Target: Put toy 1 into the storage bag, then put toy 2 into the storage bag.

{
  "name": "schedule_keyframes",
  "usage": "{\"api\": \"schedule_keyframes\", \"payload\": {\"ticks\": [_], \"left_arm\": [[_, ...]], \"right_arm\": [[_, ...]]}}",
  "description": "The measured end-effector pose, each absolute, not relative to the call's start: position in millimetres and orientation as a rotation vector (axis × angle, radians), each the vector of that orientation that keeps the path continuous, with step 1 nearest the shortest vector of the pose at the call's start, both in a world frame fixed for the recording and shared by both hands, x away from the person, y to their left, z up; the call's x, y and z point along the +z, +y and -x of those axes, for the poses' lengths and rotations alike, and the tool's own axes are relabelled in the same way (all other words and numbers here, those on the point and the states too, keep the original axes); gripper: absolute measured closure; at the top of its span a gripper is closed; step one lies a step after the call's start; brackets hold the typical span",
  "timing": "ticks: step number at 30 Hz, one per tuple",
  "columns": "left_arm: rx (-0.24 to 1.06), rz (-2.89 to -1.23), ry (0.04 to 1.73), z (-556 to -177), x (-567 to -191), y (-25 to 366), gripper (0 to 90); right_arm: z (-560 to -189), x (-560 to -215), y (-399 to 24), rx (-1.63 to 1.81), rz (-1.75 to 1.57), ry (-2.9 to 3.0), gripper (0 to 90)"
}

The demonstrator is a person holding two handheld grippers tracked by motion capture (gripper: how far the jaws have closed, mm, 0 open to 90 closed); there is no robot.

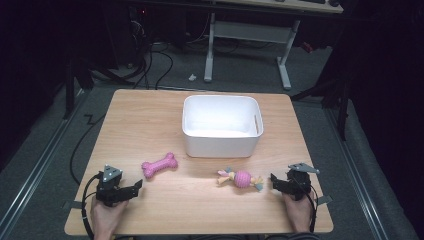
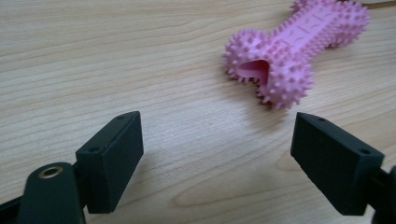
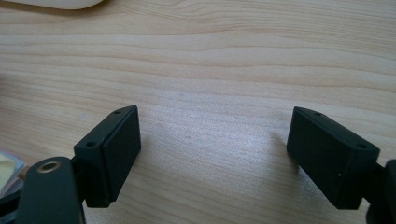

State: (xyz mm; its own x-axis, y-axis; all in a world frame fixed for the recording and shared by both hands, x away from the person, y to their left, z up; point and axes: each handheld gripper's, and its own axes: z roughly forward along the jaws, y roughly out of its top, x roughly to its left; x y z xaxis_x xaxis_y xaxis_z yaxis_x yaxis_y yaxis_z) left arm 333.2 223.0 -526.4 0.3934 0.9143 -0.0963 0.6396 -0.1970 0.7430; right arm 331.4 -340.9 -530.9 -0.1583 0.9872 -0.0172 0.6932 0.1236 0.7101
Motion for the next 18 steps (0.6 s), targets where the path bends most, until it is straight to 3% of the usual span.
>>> {"api": "schedule_keyframes", "payload": {"ticks": [18], "left_arm": [[0.475,-1.943,1.252,-330.6,-506.0,203.0,17.2]], "right_arm": [[-331.4,-530.9,-340.9,0.781,-1.619,1.911,18.3]]}}
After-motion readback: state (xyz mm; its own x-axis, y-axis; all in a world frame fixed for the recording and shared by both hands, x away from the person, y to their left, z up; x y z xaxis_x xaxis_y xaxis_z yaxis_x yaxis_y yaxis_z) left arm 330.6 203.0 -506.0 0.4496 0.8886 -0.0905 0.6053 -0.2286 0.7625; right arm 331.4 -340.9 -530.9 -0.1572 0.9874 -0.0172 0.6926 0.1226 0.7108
